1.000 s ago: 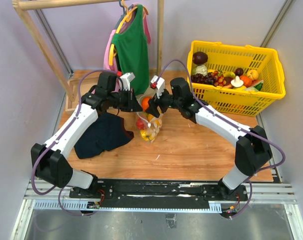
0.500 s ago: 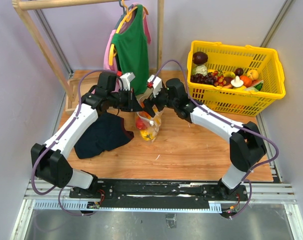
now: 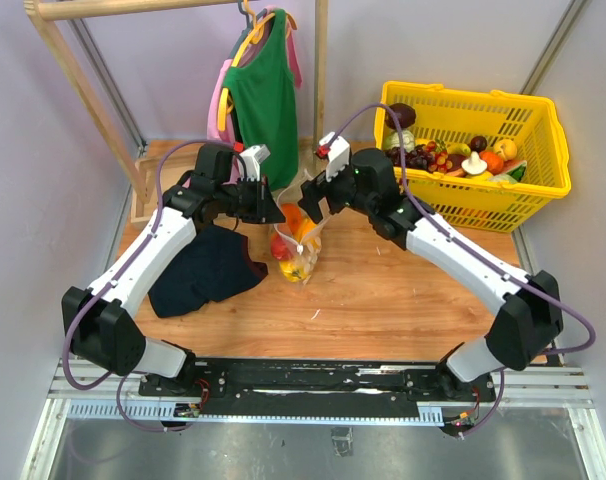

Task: Place the food in the zip-top bag and seal the zipper
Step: Place the fake fruit in the zipper food storage bag.

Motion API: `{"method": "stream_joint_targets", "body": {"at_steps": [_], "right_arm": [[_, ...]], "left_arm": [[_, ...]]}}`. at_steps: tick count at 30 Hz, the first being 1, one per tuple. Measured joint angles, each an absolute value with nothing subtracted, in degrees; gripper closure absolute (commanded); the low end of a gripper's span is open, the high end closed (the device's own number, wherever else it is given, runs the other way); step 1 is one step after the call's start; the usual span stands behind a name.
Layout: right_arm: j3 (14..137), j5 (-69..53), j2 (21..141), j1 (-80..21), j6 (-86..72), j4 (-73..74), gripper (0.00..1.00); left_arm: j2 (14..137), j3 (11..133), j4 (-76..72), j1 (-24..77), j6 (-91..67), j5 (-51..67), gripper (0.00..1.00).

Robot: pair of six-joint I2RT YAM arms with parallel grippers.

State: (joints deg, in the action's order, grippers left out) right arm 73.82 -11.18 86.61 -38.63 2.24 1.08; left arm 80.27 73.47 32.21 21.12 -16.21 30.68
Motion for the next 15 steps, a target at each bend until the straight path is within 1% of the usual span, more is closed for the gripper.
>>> {"method": "stream_joint_targets", "body": {"at_steps": [4, 9, 13, 15], "right_arm": [[78.1, -7.0, 84.7, -38.6, -0.8, 8.6, 0.15], [82.6, -1.4, 84.9, -38.6, -5.5, 18.6, 0.19], [83.7, 1.3, 87.4, -38.6, -8.8, 23.9, 0.21], [84.1, 1.9, 89.5, -38.6, -9.8, 25.6, 0.26]], "left_arm": [[80.3, 73.5, 32.2, 21.1, -16.4, 30.7, 1.00], [80.3, 73.5, 32.2, 21.1, -16.4, 30.7, 1.00], [80.3, 73.5, 32.2, 21.1, -16.4, 30.7, 1.00], [80.3, 73.5, 32.2, 21.1, -16.4, 30.7, 1.00]]}}
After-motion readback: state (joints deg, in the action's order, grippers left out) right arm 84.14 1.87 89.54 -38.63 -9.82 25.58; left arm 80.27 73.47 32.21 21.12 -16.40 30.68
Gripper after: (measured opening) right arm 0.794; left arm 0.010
